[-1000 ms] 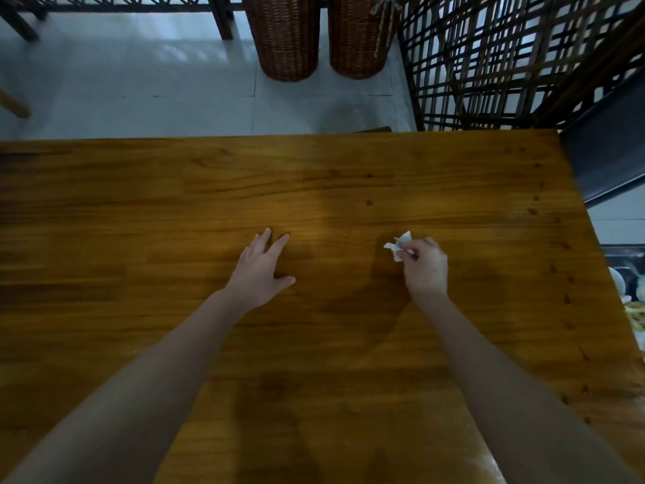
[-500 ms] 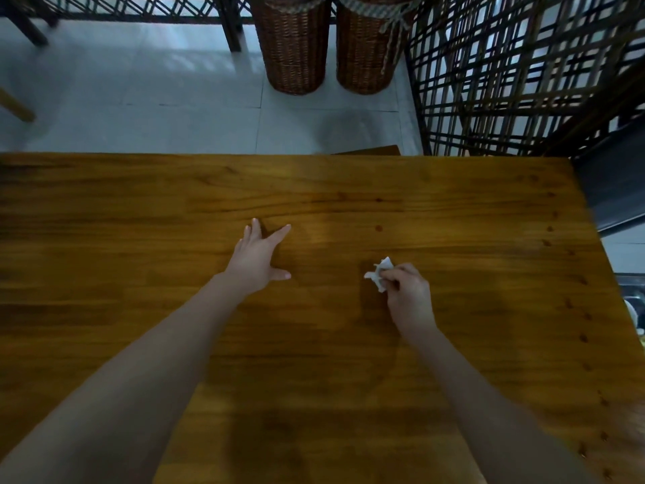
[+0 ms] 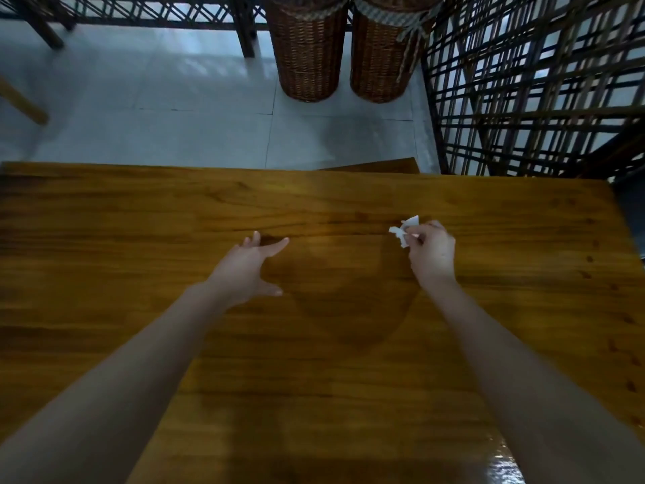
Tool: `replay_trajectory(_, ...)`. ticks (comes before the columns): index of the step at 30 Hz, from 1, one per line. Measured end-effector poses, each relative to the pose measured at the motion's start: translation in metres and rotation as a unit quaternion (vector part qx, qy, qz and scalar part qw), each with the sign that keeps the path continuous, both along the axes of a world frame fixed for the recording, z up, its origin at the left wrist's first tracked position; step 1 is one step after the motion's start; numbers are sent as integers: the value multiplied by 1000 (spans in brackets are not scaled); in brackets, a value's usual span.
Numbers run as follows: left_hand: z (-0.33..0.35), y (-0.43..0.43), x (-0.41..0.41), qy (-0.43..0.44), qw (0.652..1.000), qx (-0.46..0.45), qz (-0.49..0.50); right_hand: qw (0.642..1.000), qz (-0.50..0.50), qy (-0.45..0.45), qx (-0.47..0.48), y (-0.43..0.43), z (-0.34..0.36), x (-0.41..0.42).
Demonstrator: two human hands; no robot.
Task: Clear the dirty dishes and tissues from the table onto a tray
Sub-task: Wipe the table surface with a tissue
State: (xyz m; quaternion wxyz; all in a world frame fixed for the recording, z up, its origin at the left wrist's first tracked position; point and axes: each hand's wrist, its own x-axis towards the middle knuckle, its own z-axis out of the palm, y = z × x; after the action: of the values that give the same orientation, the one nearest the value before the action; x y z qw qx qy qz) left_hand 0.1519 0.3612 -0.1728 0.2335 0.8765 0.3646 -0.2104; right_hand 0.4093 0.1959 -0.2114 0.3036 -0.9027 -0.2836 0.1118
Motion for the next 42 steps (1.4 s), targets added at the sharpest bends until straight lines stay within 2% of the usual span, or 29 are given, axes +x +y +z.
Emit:
replay_trajectory(2, -1, 13, -21, 27, 999, 39, 0, 1000, -7, -7, -2, 6, 0, 3)
replay_trajectory(6, -5, 21, -36, 79, 996, 36, -13, 999, -20, -30, -8, 10, -2, 2)
replay_trajectory(14, -6, 22, -32, 77, 996, 32, -5, 993, -116, -33, 9, 43, -4, -9)
replay_trajectory(18, -4, 22, -31, 74, 997, 29, -3, 998, -61, 2, 19, 64, -5, -28)
replay_trajectory(24, -1, 21, -32, 70, 997, 25, 0, 994, 103, 11, 41, 105, -12, -98)
replay_trajectory(27, -1, 22, -33, 68, 997, 21, -2, 989, 143, 11, 43, 98, -12, -85)
replay_trajectory(32, -3, 22, -32, 74, 997, 26, -1, 999, -35, -3, 8, 66, -7, -8)
replay_trajectory(37, -6, 22, -30, 80, 997, 22, 8, 997, -71, -7, 5, 76, -4, -22)
replay_trajectory(39, -7, 22, -30, 81, 996, 22, 14, 999, -31, -10, 6, 87, -3, -47)
replay_trajectory(42, -9, 23, -33, 76, 997, 27, 18, 995, 94, -26, 14, 103, -6, -93)
